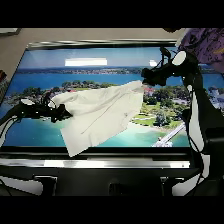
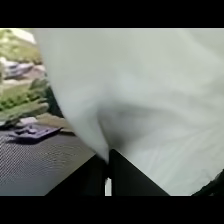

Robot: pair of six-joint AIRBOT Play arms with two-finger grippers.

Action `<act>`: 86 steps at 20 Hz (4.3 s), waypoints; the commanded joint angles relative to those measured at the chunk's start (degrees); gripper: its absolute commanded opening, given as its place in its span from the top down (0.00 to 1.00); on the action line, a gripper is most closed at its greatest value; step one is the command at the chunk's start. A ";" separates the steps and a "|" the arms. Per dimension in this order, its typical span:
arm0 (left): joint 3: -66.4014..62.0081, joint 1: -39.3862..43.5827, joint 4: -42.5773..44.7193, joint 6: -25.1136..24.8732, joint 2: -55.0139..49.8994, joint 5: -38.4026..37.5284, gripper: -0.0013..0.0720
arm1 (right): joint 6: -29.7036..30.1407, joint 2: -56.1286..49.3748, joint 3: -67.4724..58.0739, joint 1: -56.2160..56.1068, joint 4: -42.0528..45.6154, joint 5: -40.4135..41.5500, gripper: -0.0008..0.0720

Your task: Fold the clothes and pants, and hang the long-sleeved shirts on hangers.

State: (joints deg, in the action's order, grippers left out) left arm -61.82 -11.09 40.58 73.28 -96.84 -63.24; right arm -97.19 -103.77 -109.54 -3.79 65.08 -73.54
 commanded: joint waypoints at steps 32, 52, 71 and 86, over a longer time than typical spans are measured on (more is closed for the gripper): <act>-45.38 -13.44 29.79 25.29 44.44 -17.44 0.97 | -10.91 47.08 -10.21 0.02 33.68 13.05 0.95; -31.28 1.36 25.75 24.57 -10.32 10.23 0.88 | -13.62 -12.46 -6.73 -0.83 4.26 17.14 0.95; -18.67 -26.43 19.12 15.39 12.59 -20.11 0.16 | 22.51 30.25 59.25 13.97 -26.16 0.33 0.41; -17.16 -22.64 19.39 15.17 12.61 -17.94 0.16 | 23.93 37.40 82.60 -6.56 -33.75 29.64 0.31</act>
State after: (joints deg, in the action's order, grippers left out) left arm -79.02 -33.85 59.92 88.47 -84.27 -81.36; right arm -73.28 -66.06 -27.40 -8.05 32.62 -49.06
